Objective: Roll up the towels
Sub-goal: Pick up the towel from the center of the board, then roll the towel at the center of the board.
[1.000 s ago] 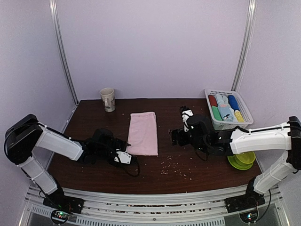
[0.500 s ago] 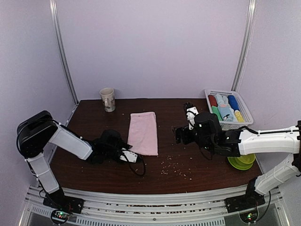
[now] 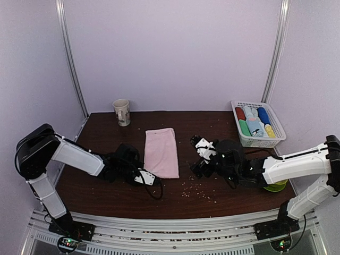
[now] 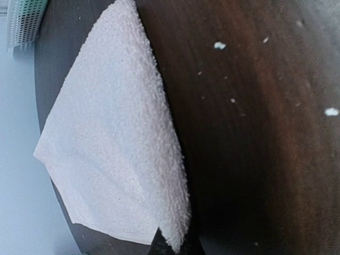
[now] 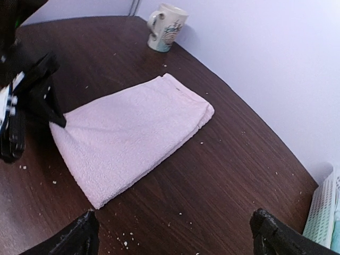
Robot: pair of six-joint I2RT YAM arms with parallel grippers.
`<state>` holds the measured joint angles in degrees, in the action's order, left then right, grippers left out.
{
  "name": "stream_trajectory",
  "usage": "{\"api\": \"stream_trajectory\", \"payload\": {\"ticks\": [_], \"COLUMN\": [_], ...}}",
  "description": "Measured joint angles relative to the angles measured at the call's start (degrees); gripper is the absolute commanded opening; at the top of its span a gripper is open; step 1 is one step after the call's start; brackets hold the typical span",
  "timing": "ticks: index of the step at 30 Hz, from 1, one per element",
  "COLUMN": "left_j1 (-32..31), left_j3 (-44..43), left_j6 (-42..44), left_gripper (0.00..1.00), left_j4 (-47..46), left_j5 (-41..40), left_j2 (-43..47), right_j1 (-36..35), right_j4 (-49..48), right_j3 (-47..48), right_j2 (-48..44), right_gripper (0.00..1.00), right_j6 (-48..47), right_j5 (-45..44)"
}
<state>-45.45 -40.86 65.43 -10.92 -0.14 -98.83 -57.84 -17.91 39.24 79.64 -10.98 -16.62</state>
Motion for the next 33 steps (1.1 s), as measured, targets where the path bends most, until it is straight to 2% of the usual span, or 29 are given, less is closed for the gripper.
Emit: {"api": "stream_trajectory", "payload": {"ticks": [7,13,23,30,33], "left_j1": [0.5,4.3,10.4,10.4,10.4], "left_j3": [-1.8,-3.3,-6.7,-6.8,-6.8], "left_j6": [-2.5,-4.3,-5.7,-5.7,-5.7], "left_gripper": [0.0,0.0,0.0,0.0,0.0], "left_j4": [12.3,19.9,28.2,31.1,32.0], "left_j5": [9.4,18.2,28.6,30.6,30.9], "left_j2": [3.3,4.3,4.3,4.3,4.3], "right_j1": [-3.4,-6.8,-11.3,-11.9,-11.9], "right_j4": [-6.5,-10.4,-17.3,-25.3,-27.5], "right_j3": [-1.3,-3.1,-4.1,-0.8,0.1], "right_j2": [7.9,13.5,21.1,28.2,30.0], "right_gripper": [1.0,1.0,0.97,0.89,0.81], "right_j6": [-17.8,-27.3,-31.0,-31.5,-32.4], "right_j5": [3.6,6.7,8.7,5.1,4.3]}}
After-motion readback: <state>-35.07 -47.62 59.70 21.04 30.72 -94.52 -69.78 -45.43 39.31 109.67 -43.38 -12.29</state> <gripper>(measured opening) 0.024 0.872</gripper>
